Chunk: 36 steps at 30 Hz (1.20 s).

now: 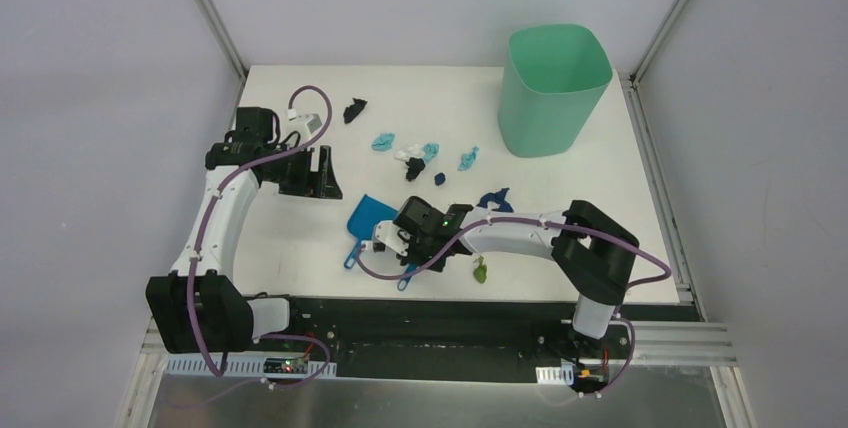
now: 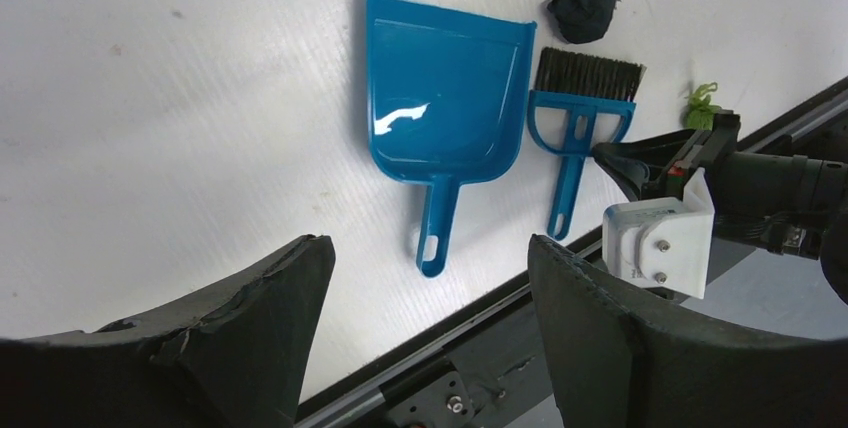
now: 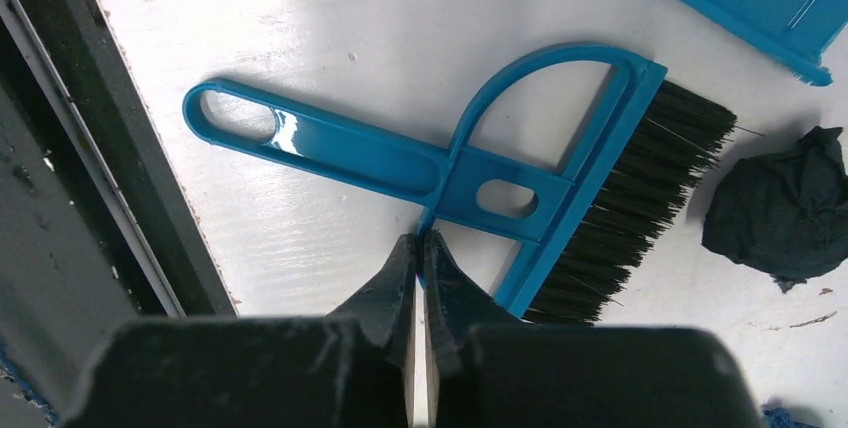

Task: Sweep away the paper scraps from the table

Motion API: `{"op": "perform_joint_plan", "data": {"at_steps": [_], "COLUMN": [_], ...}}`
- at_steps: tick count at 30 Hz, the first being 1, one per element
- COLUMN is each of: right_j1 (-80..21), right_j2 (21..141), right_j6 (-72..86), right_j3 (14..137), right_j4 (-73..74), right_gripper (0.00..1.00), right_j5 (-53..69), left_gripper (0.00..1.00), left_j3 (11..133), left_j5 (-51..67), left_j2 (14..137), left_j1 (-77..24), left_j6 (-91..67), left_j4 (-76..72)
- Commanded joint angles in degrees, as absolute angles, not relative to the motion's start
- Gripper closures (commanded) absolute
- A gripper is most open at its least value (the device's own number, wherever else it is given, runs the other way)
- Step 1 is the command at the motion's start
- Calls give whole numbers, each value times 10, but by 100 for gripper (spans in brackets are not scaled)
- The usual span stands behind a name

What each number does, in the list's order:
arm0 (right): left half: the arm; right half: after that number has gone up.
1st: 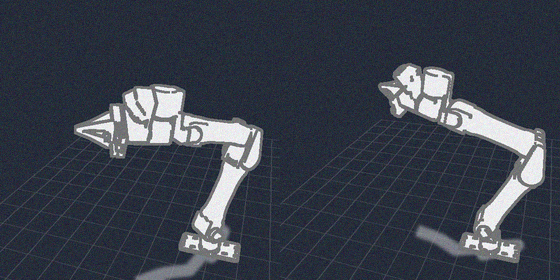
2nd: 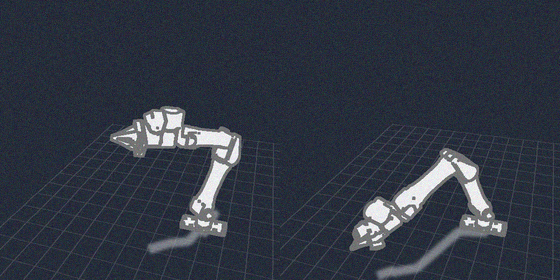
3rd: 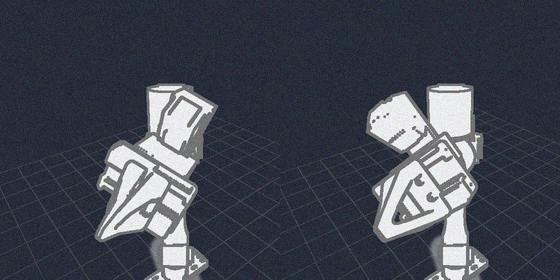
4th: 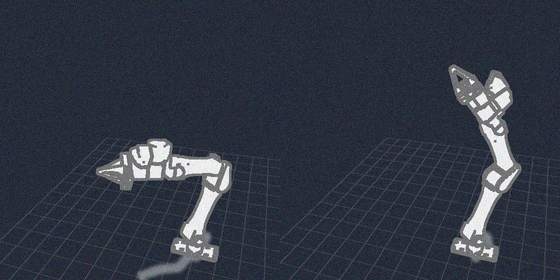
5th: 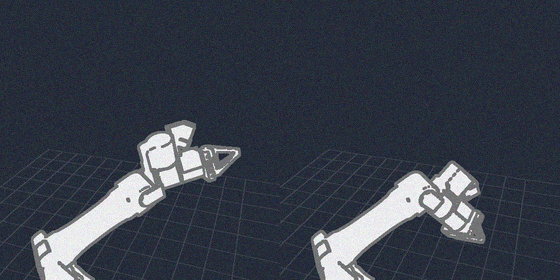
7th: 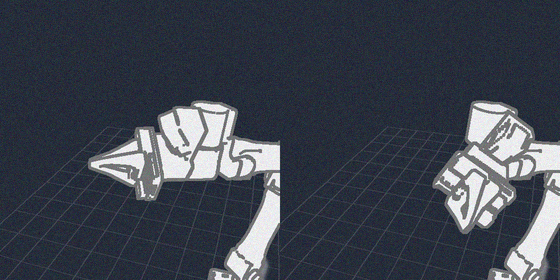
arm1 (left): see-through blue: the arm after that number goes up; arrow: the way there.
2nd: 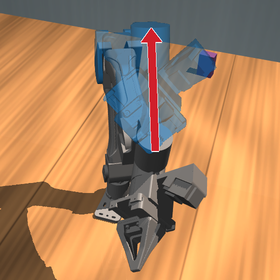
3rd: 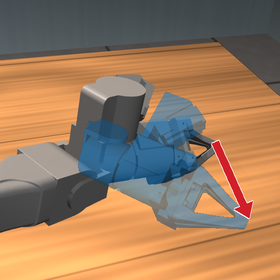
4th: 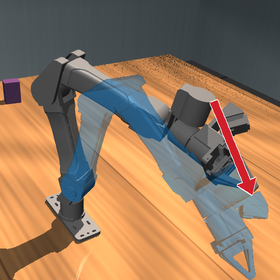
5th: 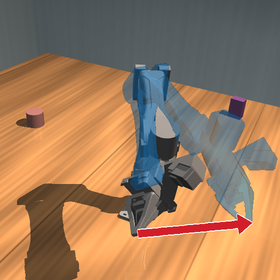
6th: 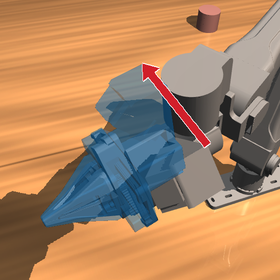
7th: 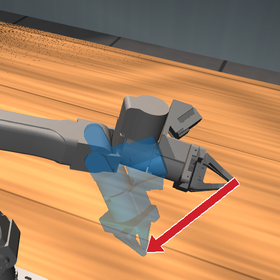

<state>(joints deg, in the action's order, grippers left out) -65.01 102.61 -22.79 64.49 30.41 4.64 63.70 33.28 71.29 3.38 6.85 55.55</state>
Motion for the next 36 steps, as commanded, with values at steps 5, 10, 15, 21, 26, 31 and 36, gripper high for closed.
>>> {"op": "perform_joint_plan", "data": {"at_steps": [5,10,15,21,26,31,36], "right_j1": [-592,-529,-494,-461,-451,-451,-451], "right_j2": [968,931,922,936,940,953,954], "right_j6": [-207,-181,-156,-133,-124,-117,-114], "right_j3": [649,668,668,680,684,700,706], "right_j4": [331,376,355,341,326,327,325], "right_gripper": [100,100,100,100,100,100,100], "right_j5": [154,250,270,281,270,263,263], "left_gripper": [26,26,30,33,40,50,63], "left_j3": [657,650,620,618,579,550,569], "left_j5": [389,480,552,628,710,748,744], "left_j2": [720,741,769,855,923,953,987], "left_j1": [-31,-55,-114,-143,-148,-179,-212], "left_j6": [57,62,68,10,-30,-118,-126], "left_j4": [518,530,542,538,510,423,415]}}
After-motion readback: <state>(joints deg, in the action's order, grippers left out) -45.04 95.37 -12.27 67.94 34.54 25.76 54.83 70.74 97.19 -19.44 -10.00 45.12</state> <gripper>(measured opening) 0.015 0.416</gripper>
